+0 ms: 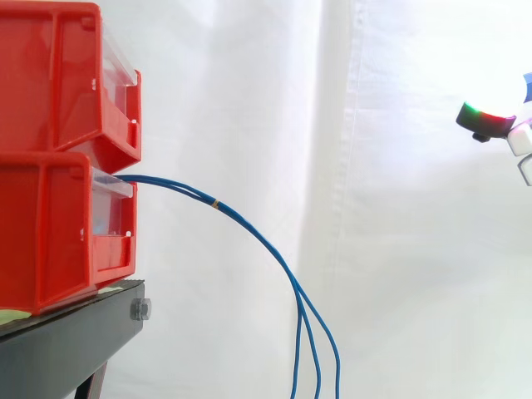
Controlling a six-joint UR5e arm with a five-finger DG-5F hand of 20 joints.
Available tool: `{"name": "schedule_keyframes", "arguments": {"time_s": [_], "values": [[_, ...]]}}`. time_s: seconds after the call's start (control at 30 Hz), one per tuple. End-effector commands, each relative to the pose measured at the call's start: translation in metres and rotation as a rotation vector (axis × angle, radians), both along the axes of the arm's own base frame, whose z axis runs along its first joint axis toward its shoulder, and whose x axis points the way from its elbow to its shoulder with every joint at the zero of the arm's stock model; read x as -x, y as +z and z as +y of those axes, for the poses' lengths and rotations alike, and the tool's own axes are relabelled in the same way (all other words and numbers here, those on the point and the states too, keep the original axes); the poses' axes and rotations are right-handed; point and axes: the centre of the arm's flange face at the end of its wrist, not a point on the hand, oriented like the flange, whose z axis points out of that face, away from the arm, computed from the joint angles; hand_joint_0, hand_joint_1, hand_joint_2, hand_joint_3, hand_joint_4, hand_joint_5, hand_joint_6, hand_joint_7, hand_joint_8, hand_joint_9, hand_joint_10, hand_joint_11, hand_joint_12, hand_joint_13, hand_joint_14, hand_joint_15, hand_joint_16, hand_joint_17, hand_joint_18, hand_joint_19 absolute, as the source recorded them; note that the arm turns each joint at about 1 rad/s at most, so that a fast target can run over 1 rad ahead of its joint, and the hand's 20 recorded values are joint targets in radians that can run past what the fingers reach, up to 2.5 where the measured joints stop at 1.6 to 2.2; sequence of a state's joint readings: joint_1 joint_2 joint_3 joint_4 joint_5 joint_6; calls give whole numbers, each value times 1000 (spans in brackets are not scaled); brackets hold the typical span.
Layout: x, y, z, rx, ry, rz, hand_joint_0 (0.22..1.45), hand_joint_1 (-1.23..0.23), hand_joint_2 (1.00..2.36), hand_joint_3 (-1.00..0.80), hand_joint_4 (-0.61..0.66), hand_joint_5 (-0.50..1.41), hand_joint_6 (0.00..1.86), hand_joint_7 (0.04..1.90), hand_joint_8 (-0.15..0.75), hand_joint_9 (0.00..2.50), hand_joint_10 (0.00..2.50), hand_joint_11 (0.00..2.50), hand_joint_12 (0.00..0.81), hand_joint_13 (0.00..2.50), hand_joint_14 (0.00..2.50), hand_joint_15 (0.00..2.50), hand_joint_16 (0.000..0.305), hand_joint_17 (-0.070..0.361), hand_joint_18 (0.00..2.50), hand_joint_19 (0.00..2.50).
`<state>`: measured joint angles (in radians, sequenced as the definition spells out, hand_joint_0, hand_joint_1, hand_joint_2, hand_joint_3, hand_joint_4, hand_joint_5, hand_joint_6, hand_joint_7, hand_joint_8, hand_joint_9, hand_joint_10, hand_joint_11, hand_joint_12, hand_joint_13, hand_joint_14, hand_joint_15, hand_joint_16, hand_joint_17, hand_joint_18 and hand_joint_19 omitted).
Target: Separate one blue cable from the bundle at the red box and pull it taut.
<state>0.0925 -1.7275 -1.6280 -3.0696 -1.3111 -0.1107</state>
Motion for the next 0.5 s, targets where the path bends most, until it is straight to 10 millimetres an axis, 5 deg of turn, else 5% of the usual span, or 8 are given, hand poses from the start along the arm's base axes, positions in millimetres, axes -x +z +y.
{"name": "schedule_keyframes", "arguments": {"time_s": [0.0, 0.47], "values": [[0, 1, 0, 3, -1, -2, 508, -592, 1000, -500, 108, -201, 502, 762, 217, 575, 4, 136, 303, 522, 10, 285, 37, 83, 348, 501], [-4, 3, 3, -1, 3, -28, 512, -597, 1000, -500, 134, -190, 502, 772, 228, 605, 4, 160, 306, 534, 10, 288, 37, 83, 355, 508]]}}
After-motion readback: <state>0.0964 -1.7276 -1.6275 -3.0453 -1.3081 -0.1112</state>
